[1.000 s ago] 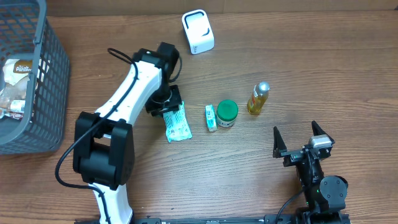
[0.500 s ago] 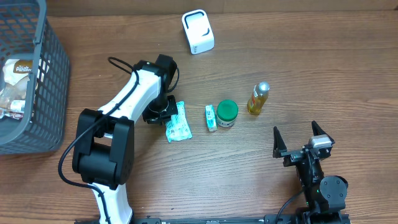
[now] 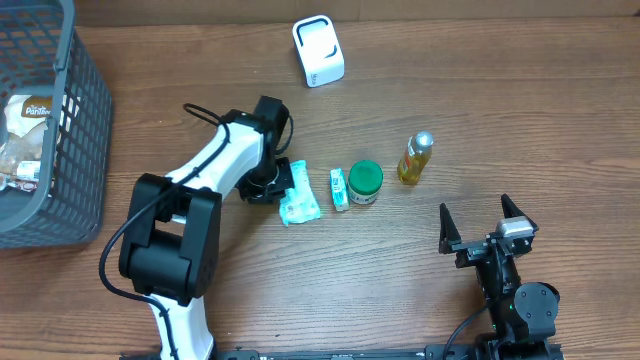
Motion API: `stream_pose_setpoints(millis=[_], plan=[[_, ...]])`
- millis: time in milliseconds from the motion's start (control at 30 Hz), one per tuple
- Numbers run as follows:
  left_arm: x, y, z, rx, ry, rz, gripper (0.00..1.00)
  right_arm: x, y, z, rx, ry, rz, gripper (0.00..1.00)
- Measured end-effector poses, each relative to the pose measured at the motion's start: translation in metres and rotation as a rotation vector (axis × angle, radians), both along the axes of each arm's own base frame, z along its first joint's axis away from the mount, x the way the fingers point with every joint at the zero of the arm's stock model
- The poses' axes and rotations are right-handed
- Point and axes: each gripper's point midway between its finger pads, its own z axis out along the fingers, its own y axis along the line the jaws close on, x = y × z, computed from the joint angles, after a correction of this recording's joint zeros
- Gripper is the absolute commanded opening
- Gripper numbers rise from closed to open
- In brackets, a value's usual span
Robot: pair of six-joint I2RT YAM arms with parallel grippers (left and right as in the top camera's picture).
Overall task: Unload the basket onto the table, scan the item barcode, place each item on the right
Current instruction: 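Push the wipes pack flat against the Kleenex and open the gripper, then lift the left gripper and move it back over the basket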
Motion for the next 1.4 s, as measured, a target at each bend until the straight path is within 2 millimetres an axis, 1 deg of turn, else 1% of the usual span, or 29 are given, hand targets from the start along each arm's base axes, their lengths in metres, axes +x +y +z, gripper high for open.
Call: stream_pose_setpoints(millis=[167,300,467,500,567,633,700,733,767,833,900,933,967,1033,1100,1133,1200,1267,1400], plan=[[0.011,-0.021,0.0,-0.035,-0.065,-0.039,0.19,0.0,0.0,0.0,0.0,0.0,-0.001,1.0],[0.016,-0.031,0.001,-0.051,-0.099,-0.065,0.19,0.0,0.0,0.0,-0.001,0.0,-0.001,1.0],[0.018,-0.031,0.001,-0.053,-0.109,-0.099,0.19,0.0,0.0,0.0,0.0,0.0,-0.001,1.0],[0.018,-0.031,0.001,-0.053,-0.11,-0.107,0.2,0.0,0.0,0.0,0.0,0.0,0.0,1.0],[0.018,-0.031,0.001,-0.054,-0.114,-0.128,0.26,0.0,0.0,0.0,0.0,0.0,0.0,1.0],[0.019,-0.031,0.002,-0.055,-0.12,-0.169,0.29,0.0,0.0,0.0,0.0,0.0,0.0,1.0],[0.02,-0.03,0.008,-0.052,-0.116,-0.219,0.3,0.0,0.0,0.0,0.0,0.0,-0.001,1.0],[0.023,-0.029,0.015,-0.052,-0.118,-0.244,0.3,0.0,0.0,0.0,0.0,0.0,0.0,1.0],[0.027,-0.029,0.024,-0.05,-0.12,-0.263,0.3,0.0,0.0,0.0,0.0,0.0,0.0,1.0],[0.039,-0.023,0.049,-0.03,-0.14,-0.287,0.32,0.0,0.0,0.0,0.0,0.0,0.0,1.0],[0.053,-0.013,0.08,0.016,-0.171,-0.294,0.34,0.0,0.0,0.0,0.0,0.0,-0.001,1.0],[0.059,-0.005,0.096,0.048,-0.186,-0.292,0.36,0.0,0.0,0.0,-0.001,0.0,0.0,1.0],[0.065,0.004,0.112,0.082,-0.204,-0.286,0.42,0.0,0.0,0.0,0.0,0.0,0.0,1.0],[0.077,0.031,0.149,0.183,-0.25,-0.271,0.63,0.0,0.0,0.0,0.0,0.0,0.0,1.0],[0.089,0.057,0.183,0.277,-0.308,-0.228,0.71,0.0,0.0,0.0,0.0,0.0,0.0,1.0],[0.096,0.074,0.204,0.33,-0.351,-0.202,0.75,0.0,0.0,0.0,0.0,0.0,0.0,1.0],[0.109,0.097,0.237,0.401,-0.439,-0.149,0.82,0.0,0.0,0.0,0.0,0.0,0.0,1.0],[0.119,0.123,0.269,0.463,-0.525,-0.08,0.82,0.0,0.0,0.0,0.0,0.0,0.0,1.0],[0.131,0.172,0.313,0.552,-0.647,0.037,0.83,0.0,0.0,0.0,0.0,0.0,0.0,1.0]])
